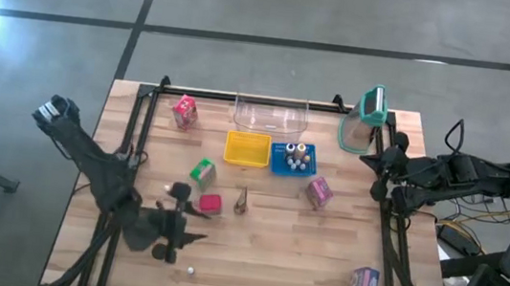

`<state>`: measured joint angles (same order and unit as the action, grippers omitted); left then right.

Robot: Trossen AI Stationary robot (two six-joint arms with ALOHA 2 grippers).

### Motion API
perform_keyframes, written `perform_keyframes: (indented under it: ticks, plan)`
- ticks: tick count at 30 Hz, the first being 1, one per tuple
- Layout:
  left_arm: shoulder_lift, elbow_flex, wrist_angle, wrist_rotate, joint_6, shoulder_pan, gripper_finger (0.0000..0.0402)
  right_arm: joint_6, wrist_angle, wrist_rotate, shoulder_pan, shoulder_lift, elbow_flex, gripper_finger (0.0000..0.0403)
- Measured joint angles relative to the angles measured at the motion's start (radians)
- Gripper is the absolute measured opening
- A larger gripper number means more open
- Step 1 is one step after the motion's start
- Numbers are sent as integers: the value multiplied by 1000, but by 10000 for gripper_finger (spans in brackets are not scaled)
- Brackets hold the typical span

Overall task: Pick & Place Kitchen Items
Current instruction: Put the orange food coloring bottle into the blue bin

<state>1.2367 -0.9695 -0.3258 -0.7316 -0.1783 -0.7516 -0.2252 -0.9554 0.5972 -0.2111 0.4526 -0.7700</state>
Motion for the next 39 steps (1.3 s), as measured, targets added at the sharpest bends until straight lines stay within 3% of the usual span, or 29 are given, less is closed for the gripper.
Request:
perform_keyframes:
  ticks: [2, 5, 11, 17, 21, 28, 39]
  plan:
    - [9, -53, -134, -66, -117, -12, 218, 0, 0, 0, 0, 0, 0, 8]
    - [12, -130, -400, -70, -316, 4, 218, 0, 0, -1, 0, 0, 0, 8]
    - [2, -250, -900, 2, -661, 48, 218, 0, 0, -3, 0, 0, 0, 8]
    - [-17, -256, -1254, 94, -1024, 70, 218, 0, 0, -3, 0, 0, 0, 8]
    - [-57, -194, -1188, 177, -1054, 111, 218, 0, 1, -2, 0, 0, 0, 8]
    - [-84, -73, -1220, 272, -1050, 243, 218, 0, 1, -2, 0, 0, 0, 8]
    - [-86, 141, -976, 489, -821, 453, 218, 0, 2, -2, 0, 0, 0, 8]
